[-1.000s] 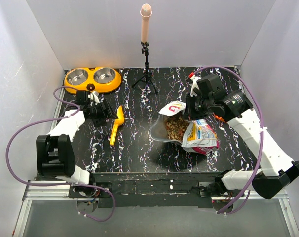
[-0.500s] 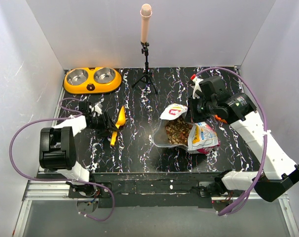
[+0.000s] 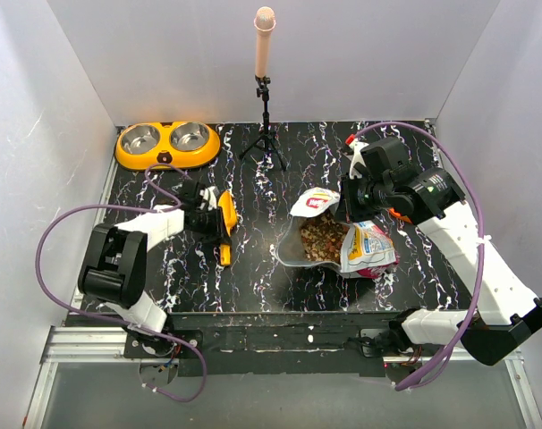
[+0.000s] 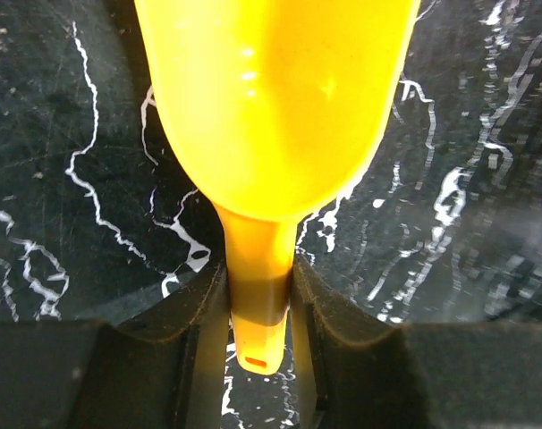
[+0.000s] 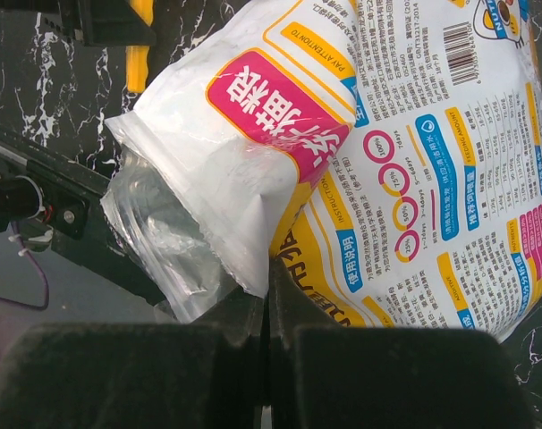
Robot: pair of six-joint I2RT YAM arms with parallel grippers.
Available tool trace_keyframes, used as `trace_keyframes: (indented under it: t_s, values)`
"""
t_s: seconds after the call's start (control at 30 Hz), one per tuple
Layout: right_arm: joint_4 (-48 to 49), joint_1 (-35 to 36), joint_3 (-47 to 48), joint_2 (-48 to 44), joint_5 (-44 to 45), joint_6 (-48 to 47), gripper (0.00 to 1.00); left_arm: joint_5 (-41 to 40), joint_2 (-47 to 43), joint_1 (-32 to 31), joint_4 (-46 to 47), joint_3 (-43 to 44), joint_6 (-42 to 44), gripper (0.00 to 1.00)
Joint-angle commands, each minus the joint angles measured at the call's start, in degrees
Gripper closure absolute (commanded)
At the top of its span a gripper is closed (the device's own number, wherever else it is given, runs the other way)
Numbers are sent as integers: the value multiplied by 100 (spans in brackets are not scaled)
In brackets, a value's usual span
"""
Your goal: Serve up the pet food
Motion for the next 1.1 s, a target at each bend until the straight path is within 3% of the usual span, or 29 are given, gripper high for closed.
trace_keyframes:
  t_s: [0.0, 0.1, 0.2, 0.27, 0.4, 0.53, 0.6, 0.67, 0.8, 1.07]
  values:
    - [484, 77, 399, -245, -197, 417, 99, -2596, -597, -646, -549, 220, -235, 100]
    - [545, 85, 478, -289, 365, 471, 99, -3539, -581, -1094, -1023, 431, -473, 100]
    - [510, 59, 820, -114, 832, 269, 99, -3769, -177, -1428, -1401, 642, -648, 89]
    - [493, 7, 1092, 44, 860, 129, 99, -3604, 104, -1508, -1526, 704, -850, 74]
    - [571, -38, 1305, 168, 596, -4, 99, -3287, 316, -1508, -1587, 669, -1176, 63]
    - [703, -38, 1103, 80, 376, -4, 99, -3006, -17, -1526, -1456, 695, -1220, 32]
    - [721, -38, 980, 54, 306, 31, 99, -2795, -210, -1517, -1272, 634, -1229, 22]
    - [730, -38, 909, 36, 227, 66, 99, -2610, -342, -1509, -1096, 529, -1273, 20]
    - [739, -38, 830, -16, 130, 110, 99, -2496, -491, -1508, -850, 195, -1440, 26]
    - [703, -38, 698, -139, 95, 111, 99, -1635, -967, -1210, 583, -719, -1396, 29]
